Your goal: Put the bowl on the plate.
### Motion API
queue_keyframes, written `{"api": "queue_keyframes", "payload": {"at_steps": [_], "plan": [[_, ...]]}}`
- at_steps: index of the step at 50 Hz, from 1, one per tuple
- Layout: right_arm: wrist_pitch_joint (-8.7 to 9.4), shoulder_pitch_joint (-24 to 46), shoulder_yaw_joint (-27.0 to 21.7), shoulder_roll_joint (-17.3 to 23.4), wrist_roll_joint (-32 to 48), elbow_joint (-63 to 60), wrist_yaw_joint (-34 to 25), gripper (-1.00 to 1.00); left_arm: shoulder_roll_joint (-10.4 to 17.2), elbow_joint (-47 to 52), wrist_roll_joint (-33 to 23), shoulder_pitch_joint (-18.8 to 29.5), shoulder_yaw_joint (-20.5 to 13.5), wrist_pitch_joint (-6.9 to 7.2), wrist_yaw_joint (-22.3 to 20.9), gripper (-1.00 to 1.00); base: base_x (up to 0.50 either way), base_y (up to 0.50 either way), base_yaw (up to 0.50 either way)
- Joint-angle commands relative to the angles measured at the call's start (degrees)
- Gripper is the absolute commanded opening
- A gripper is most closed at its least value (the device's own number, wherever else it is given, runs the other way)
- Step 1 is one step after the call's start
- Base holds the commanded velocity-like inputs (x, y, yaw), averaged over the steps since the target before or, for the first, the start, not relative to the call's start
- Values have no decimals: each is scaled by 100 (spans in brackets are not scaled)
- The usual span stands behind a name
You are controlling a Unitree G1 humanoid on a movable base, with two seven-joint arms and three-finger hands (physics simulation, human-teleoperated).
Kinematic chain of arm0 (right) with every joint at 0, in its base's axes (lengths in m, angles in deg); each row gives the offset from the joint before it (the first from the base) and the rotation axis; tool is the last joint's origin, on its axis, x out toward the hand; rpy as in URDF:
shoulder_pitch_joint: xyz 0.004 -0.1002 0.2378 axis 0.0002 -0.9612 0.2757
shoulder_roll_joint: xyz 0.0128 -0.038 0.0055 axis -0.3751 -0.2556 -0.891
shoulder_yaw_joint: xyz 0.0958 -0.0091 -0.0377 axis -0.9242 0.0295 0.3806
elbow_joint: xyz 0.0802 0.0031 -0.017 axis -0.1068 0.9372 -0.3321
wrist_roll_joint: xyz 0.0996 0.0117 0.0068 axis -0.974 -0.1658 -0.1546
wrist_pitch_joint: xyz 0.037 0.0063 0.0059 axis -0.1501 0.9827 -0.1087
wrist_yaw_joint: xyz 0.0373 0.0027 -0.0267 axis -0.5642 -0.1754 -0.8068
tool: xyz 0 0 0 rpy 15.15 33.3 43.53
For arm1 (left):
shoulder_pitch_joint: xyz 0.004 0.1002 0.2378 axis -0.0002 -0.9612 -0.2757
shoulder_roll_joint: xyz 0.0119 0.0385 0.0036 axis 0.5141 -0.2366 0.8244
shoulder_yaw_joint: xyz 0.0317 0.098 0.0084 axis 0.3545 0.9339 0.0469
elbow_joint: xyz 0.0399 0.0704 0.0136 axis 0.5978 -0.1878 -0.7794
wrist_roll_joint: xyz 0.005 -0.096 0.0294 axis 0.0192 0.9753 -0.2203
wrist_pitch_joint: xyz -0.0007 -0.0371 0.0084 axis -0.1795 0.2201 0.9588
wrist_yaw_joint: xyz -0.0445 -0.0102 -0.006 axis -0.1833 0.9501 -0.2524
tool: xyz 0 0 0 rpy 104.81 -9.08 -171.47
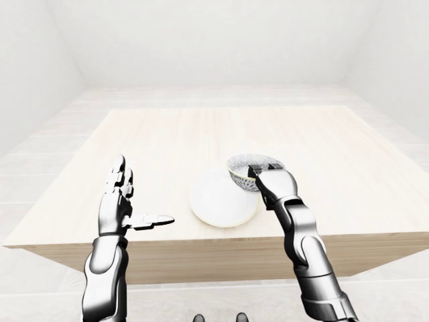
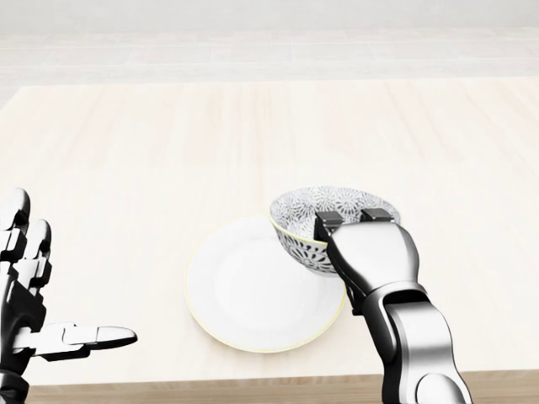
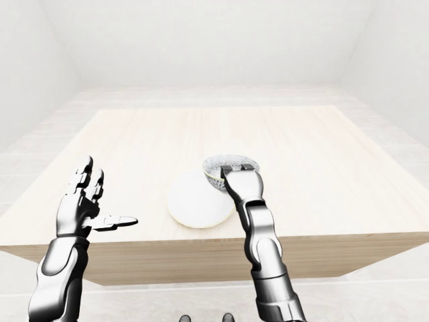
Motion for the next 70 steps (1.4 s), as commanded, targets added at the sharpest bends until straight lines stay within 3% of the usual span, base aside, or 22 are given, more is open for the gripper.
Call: {"api": "queue_keyframes", "payload": {"at_steps": [1,70], "plan": [[0,-41,123,-132,242,-155,83,-90,7,-16,14,-4,-16,0,-14,100,0,0,0],[0,-202,856,-722,84,-72,294,-100,-7,18,-22,-73,-58,0,-96,100,0,0,0]]}}
